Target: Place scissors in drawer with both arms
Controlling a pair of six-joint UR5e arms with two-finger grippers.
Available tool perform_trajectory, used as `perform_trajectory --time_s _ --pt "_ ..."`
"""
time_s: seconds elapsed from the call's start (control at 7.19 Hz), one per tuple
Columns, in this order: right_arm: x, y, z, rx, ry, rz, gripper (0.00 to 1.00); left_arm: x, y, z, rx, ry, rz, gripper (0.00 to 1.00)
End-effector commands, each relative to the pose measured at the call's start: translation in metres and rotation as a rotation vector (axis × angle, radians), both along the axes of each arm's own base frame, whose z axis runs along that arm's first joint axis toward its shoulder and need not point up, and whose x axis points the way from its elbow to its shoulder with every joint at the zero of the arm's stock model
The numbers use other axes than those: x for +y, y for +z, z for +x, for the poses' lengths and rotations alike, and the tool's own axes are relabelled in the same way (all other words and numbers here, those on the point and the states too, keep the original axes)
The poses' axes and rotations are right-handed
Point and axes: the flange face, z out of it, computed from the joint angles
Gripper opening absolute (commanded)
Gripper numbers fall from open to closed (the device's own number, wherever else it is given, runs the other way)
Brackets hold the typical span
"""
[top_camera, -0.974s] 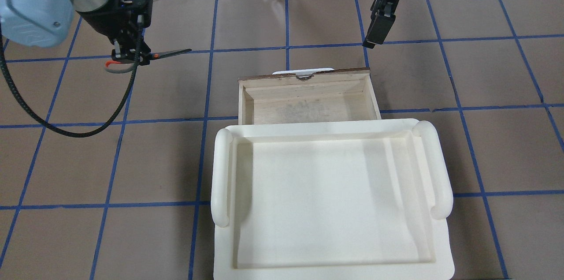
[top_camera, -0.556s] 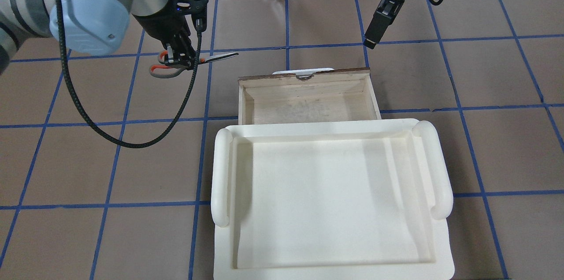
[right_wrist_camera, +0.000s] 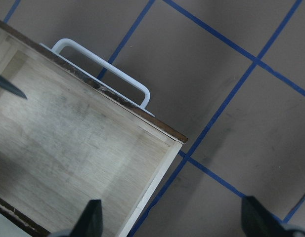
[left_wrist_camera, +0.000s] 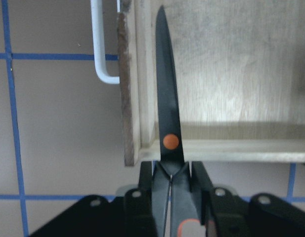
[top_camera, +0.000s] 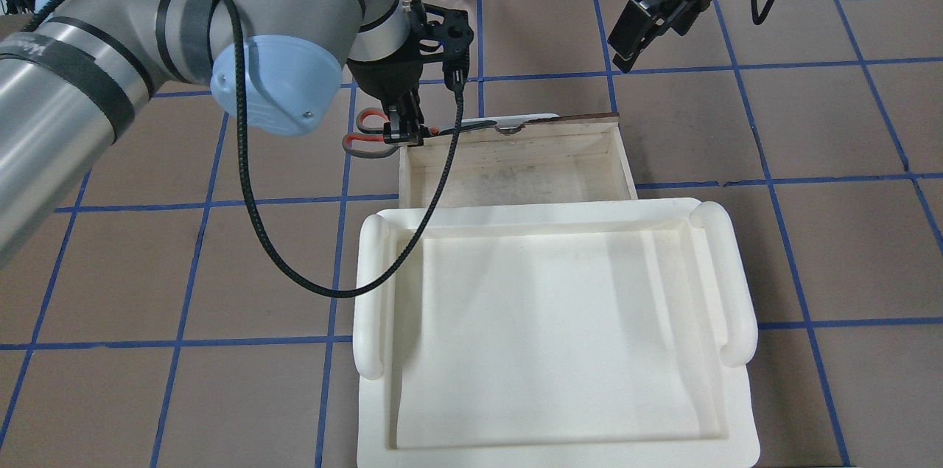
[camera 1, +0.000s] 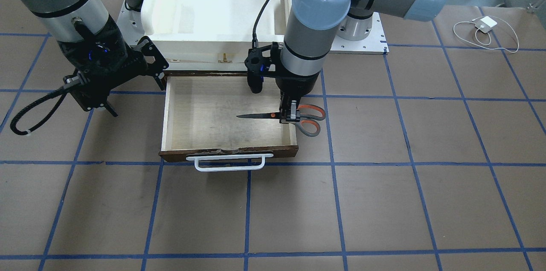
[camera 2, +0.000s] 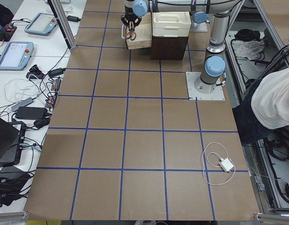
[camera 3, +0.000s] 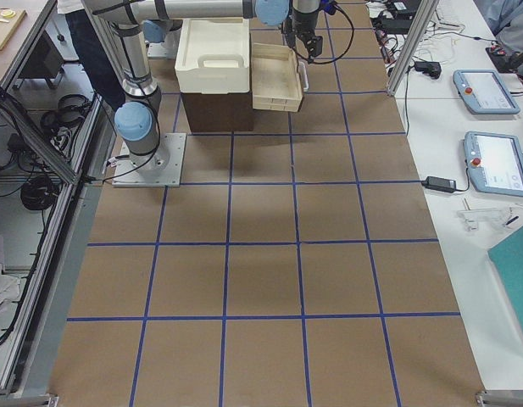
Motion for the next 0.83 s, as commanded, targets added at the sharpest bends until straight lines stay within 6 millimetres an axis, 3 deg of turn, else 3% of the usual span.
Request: perform_trajectory --time_s 0.0,0.14,0.7 --pt "0.003 0.009 -0.005 -0.005 -0.116 -0.009 1.0 0.024 -0.011 -0.045 -0.001 -0.041 0.015 0.0" --pt "0.006 0.014 -0.005 -0.012 -0.201 -0.011 1.0 0.03 -0.024 -0.058 0.028 -0.057 0.046 0.0" --pt "0.004 0.017 -0.031 -0.011 -0.214 -0.011 1.0 0.023 -0.059 -0.068 0.015 -0.067 0.097 0.0"
